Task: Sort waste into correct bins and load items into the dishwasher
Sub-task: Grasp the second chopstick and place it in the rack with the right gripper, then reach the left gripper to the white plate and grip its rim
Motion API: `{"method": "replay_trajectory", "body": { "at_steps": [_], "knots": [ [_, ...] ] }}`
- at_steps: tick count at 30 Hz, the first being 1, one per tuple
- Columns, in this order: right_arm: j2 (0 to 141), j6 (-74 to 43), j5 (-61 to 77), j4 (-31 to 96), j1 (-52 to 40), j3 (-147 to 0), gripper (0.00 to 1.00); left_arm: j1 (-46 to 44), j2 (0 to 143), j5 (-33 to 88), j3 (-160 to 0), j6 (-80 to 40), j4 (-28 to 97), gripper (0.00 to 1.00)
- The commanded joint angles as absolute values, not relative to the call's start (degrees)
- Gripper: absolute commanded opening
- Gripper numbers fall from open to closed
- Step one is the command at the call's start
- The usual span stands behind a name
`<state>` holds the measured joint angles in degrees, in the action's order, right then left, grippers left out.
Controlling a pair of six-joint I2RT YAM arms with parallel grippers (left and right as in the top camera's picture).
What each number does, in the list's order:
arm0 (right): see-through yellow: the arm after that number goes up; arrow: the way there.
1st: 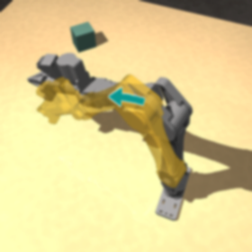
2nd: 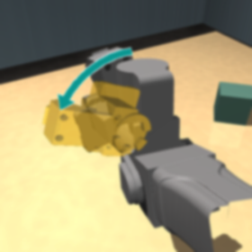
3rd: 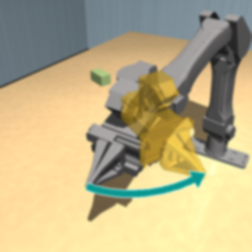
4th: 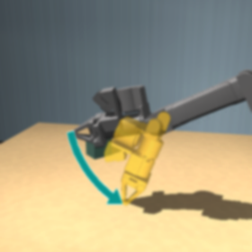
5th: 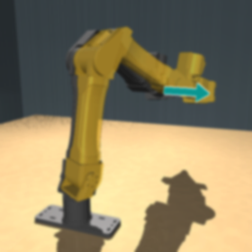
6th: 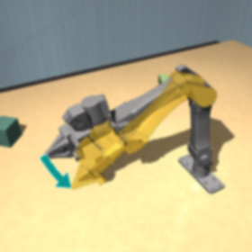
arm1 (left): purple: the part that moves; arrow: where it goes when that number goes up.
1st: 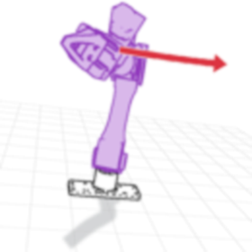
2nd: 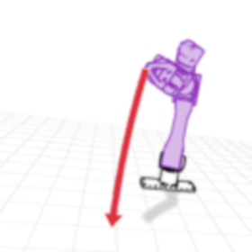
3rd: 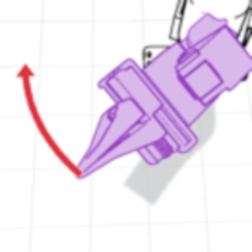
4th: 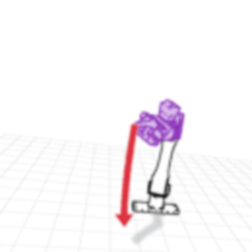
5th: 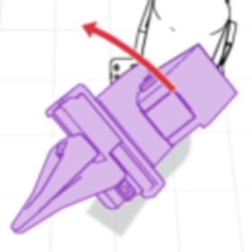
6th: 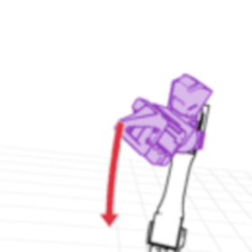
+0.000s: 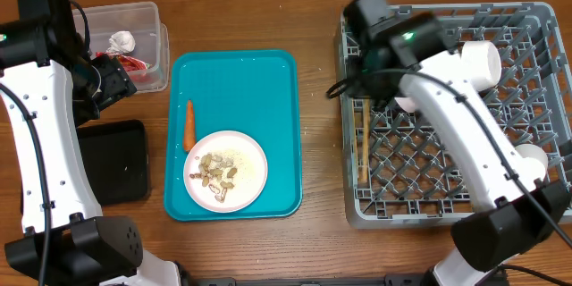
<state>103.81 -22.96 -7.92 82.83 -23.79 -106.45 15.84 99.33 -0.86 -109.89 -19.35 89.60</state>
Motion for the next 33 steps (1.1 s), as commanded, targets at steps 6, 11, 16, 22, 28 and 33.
{"method": "replay_trajectory", "body": {
  "at_steps": [6, 11, 16, 22, 28, 33],
  "knots": [
    [105.1, -18.1, -8.8, 79.3, -22.4, -97.3, 0.04, 15.7, 99.0, -0.2, -110.7, -18.9, 89.8, 0.72],
    [105.1, -17.7, -7.9, 73.9, -22.4, -91.5, 0.04, 15.7, 99.0, 0.1, -110.7, -18.9, 89.8, 0.72],
    [105.1, -17.5, -7.9, 68.9, -22.4, -87.4, 0.04, 15.7, 99.0, 0.1, -110.7, -18.9, 89.8, 0.72],
    [105.1, -17.5, -7.9, 66.4, -22.4, -85.5, 0.14, 15.7, 99.0, 0.1, -110.7, -18.9, 89.8, 0.72],
    [105.0, -17.6, -7.1, 66.2, -22.4, -85.8, 0.31, 15.7, 99.0, 0.9, -110.7, -18.9, 89.8, 0.72],
    [101.8, -17.8, -4.8, 66.7, -22.4, -88.2, 0.34, 15.0, 99.0, 4.2, -110.7, -18.9, 89.8, 0.72]
  ]
}}
